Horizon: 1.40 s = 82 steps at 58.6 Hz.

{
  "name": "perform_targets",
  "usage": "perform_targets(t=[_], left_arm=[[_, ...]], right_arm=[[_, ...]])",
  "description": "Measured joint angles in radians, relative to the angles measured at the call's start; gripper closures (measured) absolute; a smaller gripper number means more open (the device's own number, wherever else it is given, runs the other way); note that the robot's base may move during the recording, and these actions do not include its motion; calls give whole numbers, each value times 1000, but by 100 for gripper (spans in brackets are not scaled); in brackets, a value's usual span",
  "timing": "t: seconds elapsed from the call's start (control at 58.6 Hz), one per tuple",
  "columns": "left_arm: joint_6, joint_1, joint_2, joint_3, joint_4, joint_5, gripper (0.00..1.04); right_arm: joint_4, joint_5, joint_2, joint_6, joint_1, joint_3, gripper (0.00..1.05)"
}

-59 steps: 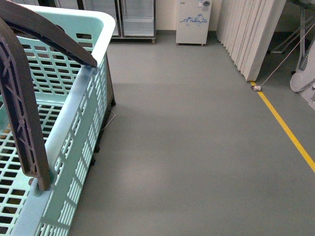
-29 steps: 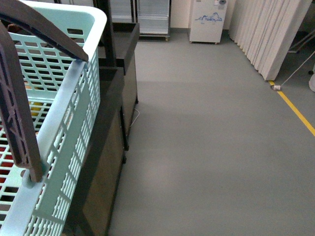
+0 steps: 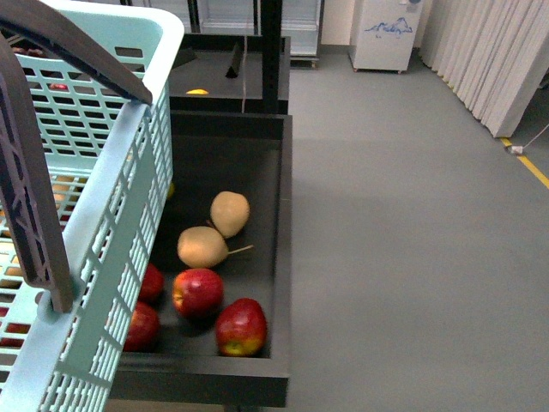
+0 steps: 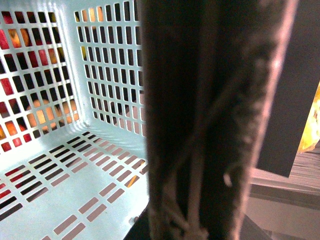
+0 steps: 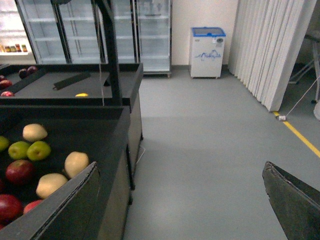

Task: Pick mango and avocado into basket

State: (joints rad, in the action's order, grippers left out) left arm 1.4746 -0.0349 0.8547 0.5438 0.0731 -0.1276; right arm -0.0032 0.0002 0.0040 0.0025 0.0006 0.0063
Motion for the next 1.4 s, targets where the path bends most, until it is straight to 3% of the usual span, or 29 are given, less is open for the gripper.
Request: perform_targets(t=[1.399], left_arm=[[0, 0, 0, -2, 0, 0, 99]], right_arm=[[1, 0, 0, 0, 0, 0, 8]])
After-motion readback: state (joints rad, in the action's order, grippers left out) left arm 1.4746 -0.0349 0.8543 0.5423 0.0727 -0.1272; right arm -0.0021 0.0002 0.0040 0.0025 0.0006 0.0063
